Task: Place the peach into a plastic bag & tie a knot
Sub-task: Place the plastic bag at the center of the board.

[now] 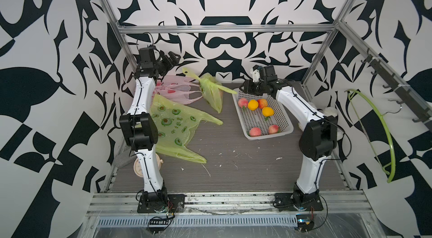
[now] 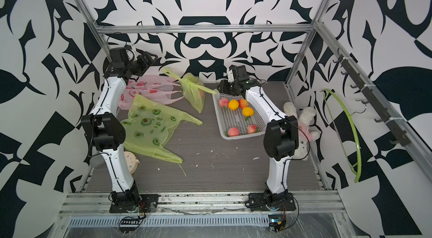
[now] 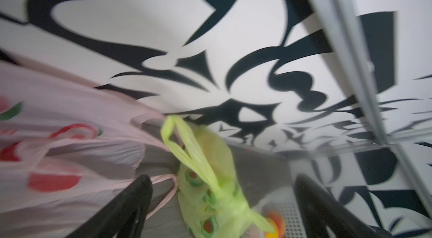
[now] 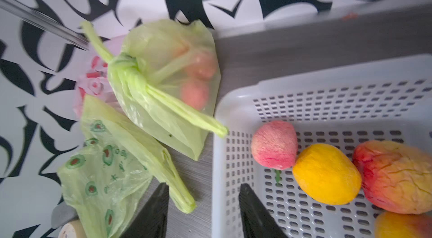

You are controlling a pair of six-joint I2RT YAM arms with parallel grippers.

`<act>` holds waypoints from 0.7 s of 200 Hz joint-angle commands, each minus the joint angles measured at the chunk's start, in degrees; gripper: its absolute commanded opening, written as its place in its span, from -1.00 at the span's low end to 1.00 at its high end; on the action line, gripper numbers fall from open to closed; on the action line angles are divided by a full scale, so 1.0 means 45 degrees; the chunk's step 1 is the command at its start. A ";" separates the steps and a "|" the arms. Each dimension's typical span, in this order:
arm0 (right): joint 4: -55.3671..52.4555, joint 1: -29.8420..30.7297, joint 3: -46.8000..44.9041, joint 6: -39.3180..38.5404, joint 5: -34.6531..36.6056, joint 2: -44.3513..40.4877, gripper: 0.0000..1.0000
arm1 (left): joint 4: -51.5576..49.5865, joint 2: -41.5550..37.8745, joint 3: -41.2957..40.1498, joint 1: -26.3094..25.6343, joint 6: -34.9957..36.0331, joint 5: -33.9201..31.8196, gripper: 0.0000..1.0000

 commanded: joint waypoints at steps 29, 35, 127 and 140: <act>-0.1057 0.0116 -0.0370 -0.0497 0.0654 -0.1323 0.02 | -0.2257 -0.4204 -0.5536 -0.0687 0.2060 -0.2598 0.81; -0.1127 0.0097 -0.0515 -0.0558 0.0796 -0.1501 0.02 | -0.2273 -0.4751 -0.6507 -0.0924 0.2258 -0.2748 0.80; -0.1930 -0.0161 -0.2502 -0.0856 0.2375 -0.2082 0.22 | -0.3831 -0.4795 -1.1190 -0.4828 0.3821 -0.5847 0.96; -0.1928 -0.0162 -0.2659 -0.0896 0.2359 -0.1955 0.23 | -0.3819 -0.4343 -1.1041 -0.4958 0.3921 -0.6190 0.96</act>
